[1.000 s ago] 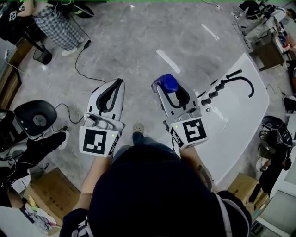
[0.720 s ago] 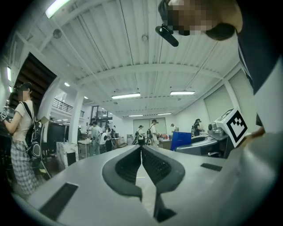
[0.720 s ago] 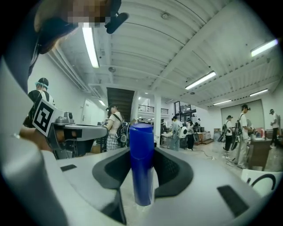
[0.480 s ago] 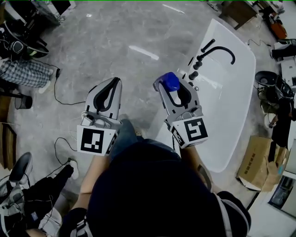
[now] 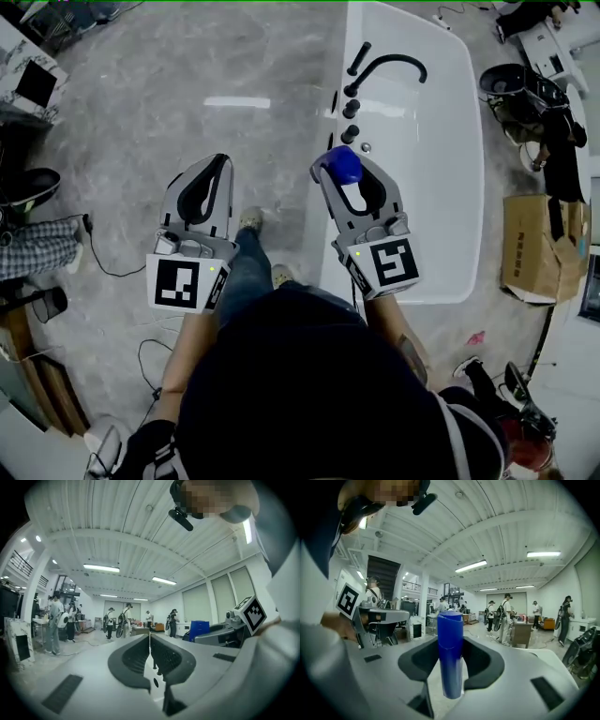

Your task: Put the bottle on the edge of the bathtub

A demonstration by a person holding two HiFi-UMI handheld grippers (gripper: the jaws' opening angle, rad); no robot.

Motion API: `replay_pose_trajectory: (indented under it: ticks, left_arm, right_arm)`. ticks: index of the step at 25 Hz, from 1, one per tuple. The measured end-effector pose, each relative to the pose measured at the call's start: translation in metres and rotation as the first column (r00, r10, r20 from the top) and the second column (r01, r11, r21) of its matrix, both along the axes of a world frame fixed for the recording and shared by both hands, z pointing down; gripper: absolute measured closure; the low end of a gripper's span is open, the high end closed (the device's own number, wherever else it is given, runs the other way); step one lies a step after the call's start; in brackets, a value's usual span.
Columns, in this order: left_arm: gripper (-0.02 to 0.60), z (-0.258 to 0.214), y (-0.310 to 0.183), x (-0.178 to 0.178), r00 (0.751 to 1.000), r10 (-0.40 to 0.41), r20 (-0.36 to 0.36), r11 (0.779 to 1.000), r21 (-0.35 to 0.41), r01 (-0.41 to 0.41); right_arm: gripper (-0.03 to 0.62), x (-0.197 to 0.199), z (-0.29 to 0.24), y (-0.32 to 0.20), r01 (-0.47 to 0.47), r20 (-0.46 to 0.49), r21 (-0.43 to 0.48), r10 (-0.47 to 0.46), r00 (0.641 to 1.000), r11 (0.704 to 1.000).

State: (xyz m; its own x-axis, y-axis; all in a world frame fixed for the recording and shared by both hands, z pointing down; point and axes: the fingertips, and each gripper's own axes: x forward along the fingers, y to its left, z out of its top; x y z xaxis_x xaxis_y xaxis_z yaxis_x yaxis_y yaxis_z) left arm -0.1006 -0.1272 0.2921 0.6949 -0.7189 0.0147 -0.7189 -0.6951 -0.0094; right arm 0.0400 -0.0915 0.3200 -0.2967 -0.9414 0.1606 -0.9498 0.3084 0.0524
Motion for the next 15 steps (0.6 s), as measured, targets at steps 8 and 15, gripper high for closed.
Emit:
replay_pose_trajectory:
  ticks: [8,15]
  left_arm:
    - [0.551,-0.001,-0.099,0.037,0.974,0.226,0.005,0.974,-0.025,-0.226]
    - [0.551,0.009,-0.147,0.078,0.894,0.448,0.016,0.892,-0.065,-0.447]
  right_arm:
    - [0.428,0.035,-0.006,-0.068,-0.238,-0.006,-0.011,0.238,0.971,0.971]
    - [0.428,0.058,0.001,-0.084,-0.454,-0.014,-0.092,0.454,0.891,0.886]
